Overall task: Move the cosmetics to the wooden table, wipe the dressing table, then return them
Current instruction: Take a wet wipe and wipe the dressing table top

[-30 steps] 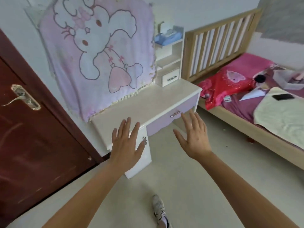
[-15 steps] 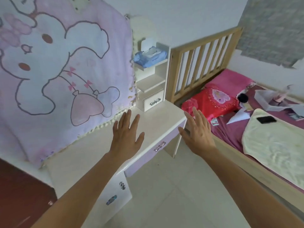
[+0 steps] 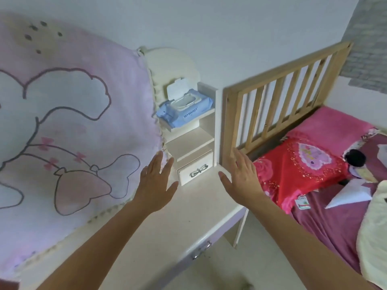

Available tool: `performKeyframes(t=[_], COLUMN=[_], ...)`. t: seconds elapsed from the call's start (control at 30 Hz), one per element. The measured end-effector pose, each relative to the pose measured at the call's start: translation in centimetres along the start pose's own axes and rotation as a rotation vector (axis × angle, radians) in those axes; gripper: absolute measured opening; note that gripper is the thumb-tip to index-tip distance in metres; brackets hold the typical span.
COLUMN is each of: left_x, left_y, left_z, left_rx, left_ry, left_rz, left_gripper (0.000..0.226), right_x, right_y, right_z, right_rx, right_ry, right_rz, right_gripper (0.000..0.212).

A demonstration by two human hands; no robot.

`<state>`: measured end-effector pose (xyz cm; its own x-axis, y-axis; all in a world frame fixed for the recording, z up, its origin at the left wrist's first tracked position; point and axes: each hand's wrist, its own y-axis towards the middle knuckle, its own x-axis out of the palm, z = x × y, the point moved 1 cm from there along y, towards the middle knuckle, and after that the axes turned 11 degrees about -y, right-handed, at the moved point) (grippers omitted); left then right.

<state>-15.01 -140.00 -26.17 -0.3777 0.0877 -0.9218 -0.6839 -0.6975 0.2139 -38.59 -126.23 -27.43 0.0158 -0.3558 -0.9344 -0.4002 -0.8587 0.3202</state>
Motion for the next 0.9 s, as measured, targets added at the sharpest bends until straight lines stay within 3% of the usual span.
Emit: performKeyframes(t=[0.37,0.5,0.6,0.73,0.9], left_x=[-0.5,0.4,0.9,0.6,-1.7], left_y=[21.3,24.7,24.8,25.0,28.5], left_z=[4.0,3.2,2.3,1.2,1.0], left_rx=[-0.131,-0.189,-0.137,-0.072,0.005], left_ry=[0.044,0.048,0.054,0.097,0.24], left_rz=[0.158,0.147,0.213,0.267,0.413], left_gripper=[0.059,0.057,0.06,0.059,0.031], right_x=[-0.2,0.3,0.3,1.0,1.9], right_y=[21.7,26.1,29.0,31.2,30.7], right_z=[5.7,4.4,3.6,2.5,2.2], right_rx=[-0.295,-0.428,-0.484,-0.476,-0.373], right_ry=[0.04,0.115,0.121,0.124,0.296], right_rz=[-0.011,-0.015,-0.036,-0.076,0.078], right_gripper=[0.054,0.059,0.059,0.05,0.045])
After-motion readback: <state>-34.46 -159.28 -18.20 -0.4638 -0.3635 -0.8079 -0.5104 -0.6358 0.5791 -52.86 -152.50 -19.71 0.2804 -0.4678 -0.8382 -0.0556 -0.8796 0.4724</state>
